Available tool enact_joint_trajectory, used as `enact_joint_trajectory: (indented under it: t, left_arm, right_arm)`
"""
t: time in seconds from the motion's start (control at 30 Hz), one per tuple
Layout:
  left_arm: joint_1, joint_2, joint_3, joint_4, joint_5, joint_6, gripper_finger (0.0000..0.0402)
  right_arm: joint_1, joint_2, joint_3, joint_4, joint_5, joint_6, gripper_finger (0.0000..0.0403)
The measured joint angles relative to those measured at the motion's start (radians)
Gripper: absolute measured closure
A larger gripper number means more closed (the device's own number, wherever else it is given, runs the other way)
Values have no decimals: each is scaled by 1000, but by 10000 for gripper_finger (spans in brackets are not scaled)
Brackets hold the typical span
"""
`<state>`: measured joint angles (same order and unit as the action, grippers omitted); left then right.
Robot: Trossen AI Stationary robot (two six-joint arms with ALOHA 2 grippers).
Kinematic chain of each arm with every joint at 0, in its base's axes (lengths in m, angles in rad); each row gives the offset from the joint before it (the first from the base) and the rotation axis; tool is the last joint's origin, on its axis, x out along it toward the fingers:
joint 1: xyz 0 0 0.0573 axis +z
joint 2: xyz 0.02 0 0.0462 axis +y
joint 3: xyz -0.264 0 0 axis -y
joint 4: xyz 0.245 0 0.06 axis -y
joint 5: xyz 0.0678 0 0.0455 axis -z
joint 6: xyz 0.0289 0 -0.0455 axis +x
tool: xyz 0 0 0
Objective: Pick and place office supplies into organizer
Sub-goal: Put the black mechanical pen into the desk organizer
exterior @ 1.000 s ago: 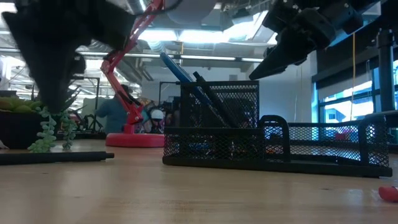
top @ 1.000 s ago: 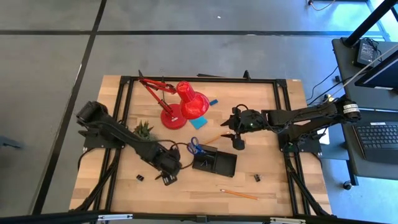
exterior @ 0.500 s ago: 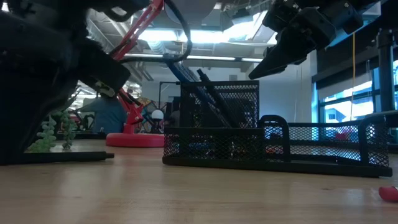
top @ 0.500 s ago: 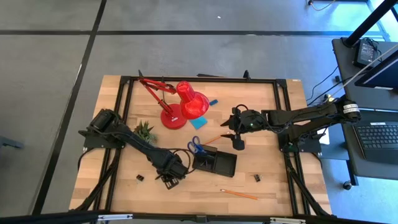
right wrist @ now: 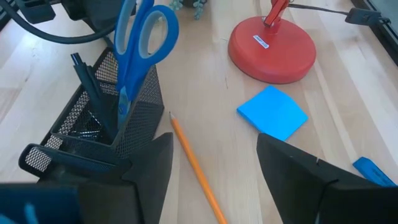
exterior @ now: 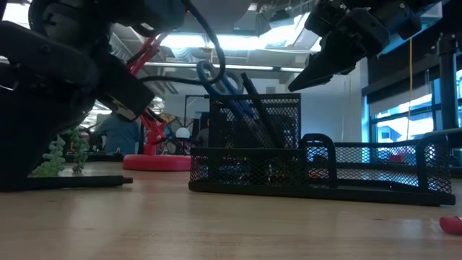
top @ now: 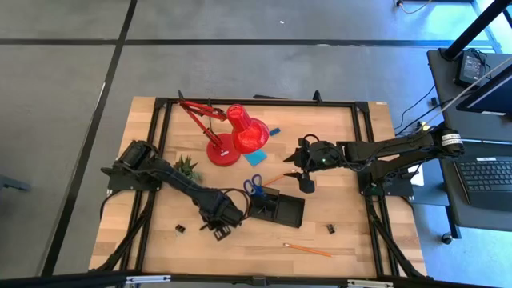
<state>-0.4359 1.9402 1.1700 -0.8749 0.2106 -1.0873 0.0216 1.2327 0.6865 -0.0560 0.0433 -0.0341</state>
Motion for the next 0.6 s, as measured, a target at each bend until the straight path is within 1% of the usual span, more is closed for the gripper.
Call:
enact_joint_trajectory:
  t: [0.2, 0.43, 0.6]
  left_arm:
    - [2, 0, -1, -6, 0, -27, 353]
    - [15, 0, -1, -11, -3, -34, 363]
    - [27, 1, -1, -15, -16, 42, 364]
  right_arm:
    - [0, 0, 0, 0, 0, 0, 167]
    - [0, 0, 0, 0, 0, -25, 167]
    - [0, 0, 0, 0, 0, -26, 167]
